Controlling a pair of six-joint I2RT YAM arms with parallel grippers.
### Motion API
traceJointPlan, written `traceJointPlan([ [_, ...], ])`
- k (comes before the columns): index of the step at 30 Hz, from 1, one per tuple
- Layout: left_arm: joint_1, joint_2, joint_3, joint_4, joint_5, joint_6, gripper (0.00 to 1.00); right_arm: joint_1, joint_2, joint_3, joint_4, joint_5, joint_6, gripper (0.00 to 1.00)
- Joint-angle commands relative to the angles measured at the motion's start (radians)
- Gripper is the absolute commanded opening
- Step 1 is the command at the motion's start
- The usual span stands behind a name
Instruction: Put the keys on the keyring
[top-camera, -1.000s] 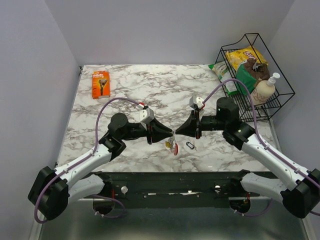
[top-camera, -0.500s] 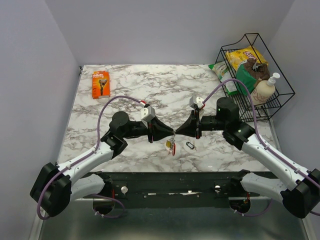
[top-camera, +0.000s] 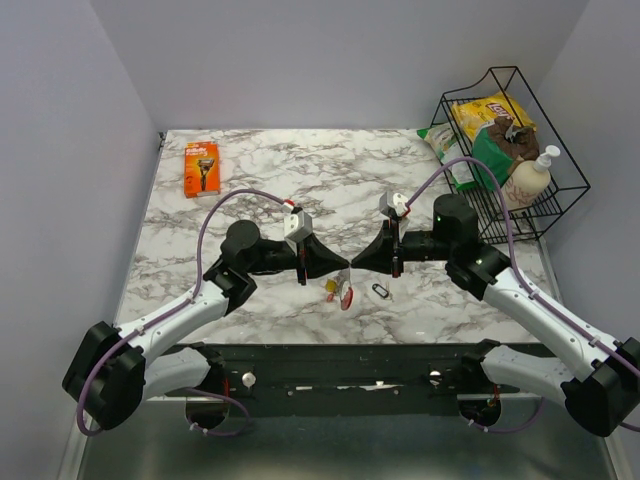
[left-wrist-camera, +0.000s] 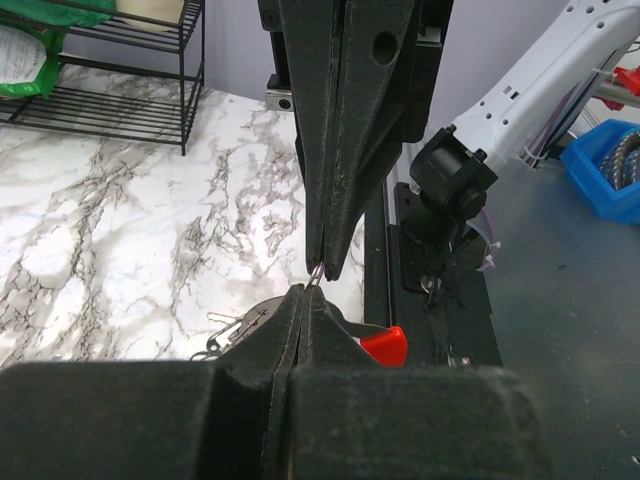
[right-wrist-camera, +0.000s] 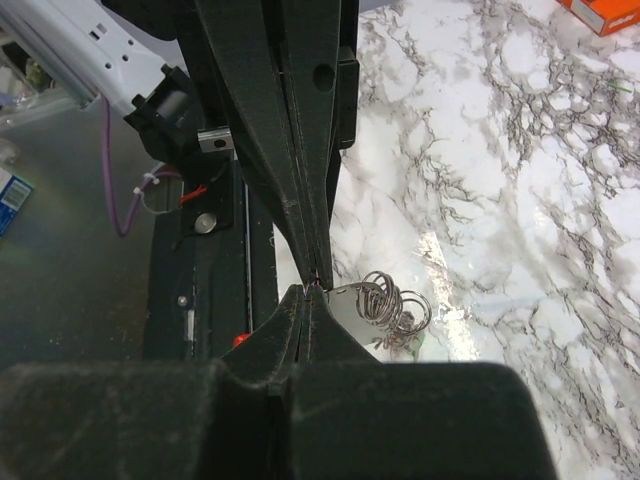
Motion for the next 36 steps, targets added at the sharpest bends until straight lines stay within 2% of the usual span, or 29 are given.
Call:
traceJointPlan([
  [1,-0.005,-0.002,0.030,0.025,0.014,0.008,0.00,0.006,0.003,-0.010,0.059,-0.031,0.005,0.00],
  [5,-0.005,-0.025,0.027,-0.013,-0.011,0.041,0.01,0.008,0.003,-0.019,0.059,-0.025,0.005,0.00],
  [6,-0.005,-0.036,0.027,-0.039,-0.017,0.048,0.05,0.008,0.003,-0.019,0.059,-0.026,0.005,0.00],
  [7,-0.005,-0.042,0.027,-0.050,-0.020,0.062,0.19,0.008,0.001,-0.019,0.059,-0.028,0.005,0.00],
  [10,-0.006,-0.059,0.027,-0.081,-0.034,0.077,0.37,0.008,-0.007,-0.016,0.059,-0.029,0.005,0.00],
  [27,-0.009,-0.002,0.068,-0.102,-0.008,0.084,0.38,0.008,-0.019,-0.011,0.055,-0.037,0.031,0.00],
  [33,-0.014,0.007,0.081,-0.143,-0.005,0.102,0.34,0.008,-0.023,-0.011,0.055,-0.025,0.030,0.00],
  [36,-0.020,0.007,0.082,-0.172,-0.014,0.117,0.38,0.008,-0.026,-0.011,0.057,-0.017,0.028,0.00],
])
